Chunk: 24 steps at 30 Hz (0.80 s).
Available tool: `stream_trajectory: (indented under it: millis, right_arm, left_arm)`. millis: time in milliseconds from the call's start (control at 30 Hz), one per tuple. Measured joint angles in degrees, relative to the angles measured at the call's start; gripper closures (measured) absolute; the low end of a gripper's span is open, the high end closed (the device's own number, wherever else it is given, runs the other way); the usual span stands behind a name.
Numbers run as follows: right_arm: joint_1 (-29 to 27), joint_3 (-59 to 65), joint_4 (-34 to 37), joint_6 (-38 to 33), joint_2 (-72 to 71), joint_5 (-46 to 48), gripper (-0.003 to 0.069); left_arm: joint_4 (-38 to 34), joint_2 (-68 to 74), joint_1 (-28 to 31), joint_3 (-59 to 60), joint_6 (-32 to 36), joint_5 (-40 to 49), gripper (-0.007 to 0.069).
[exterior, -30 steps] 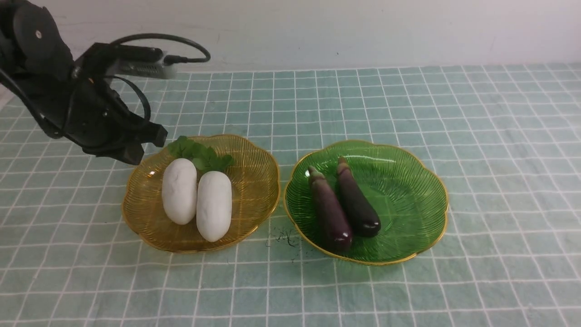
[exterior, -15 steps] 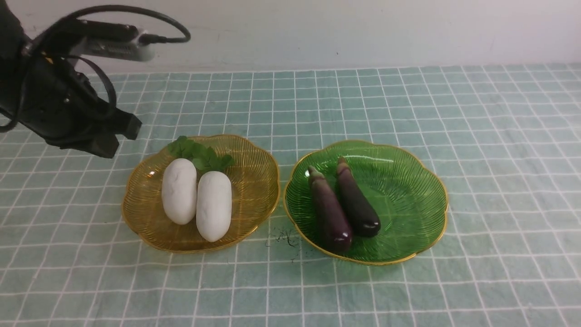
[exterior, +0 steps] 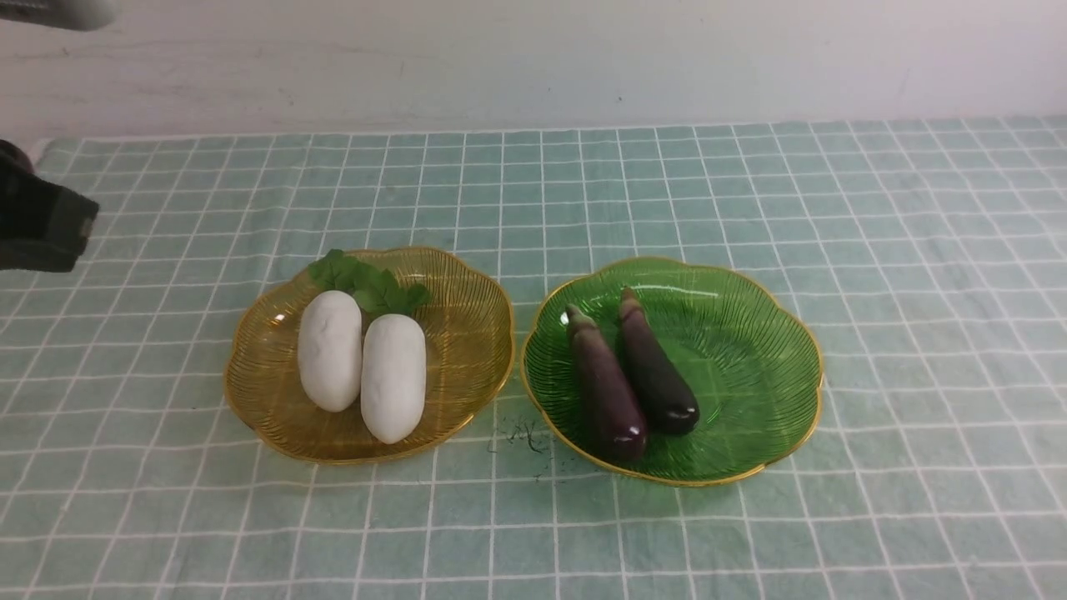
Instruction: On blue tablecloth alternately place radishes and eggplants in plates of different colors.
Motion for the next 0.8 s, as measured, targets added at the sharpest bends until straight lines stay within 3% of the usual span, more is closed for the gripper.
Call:
stream_trajectory:
  millis: [167,367,400,567,700,800]
  right_arm:
    - [0.0,0.0,0.0,0.0,0.0,0.1,0.0673]
    - [0.0,0.0,0.0,0.0,0.0,0.1,0.0673]
    - [0.0,0.0,0.0,0.2,0.0,0.1,0.0673]
    - [0.0,0.0,0.0,0.9,0.0,0.1,0.0673]
    - [0.0,0.0,0.0,1.0,0.0,0.1,0.0673]
    - [0.0,0.0,0.0,1.0,0.0,0.1,0.0673]
  left_arm:
    - [-0.1,-8.6,0.0,4.5,-0.1,0.0,0.0632]
    - [-2.4,-27.3,0.0,18.3,-1.8,-2.6,0.0632]
    - [-3.4,-30.9,0.0,21.4,-2.2,-5.8,0.0632]
    - [-10.1,-47.7,0.0,40.4,-5.2,-38.2,0.0632]
    - [-12.0,-52.3,0.0,48.1,-5.5,-52.0,0.0632]
    - [-12.5,-53.7,0.0,51.9,-5.5,-56.8,0.0632]
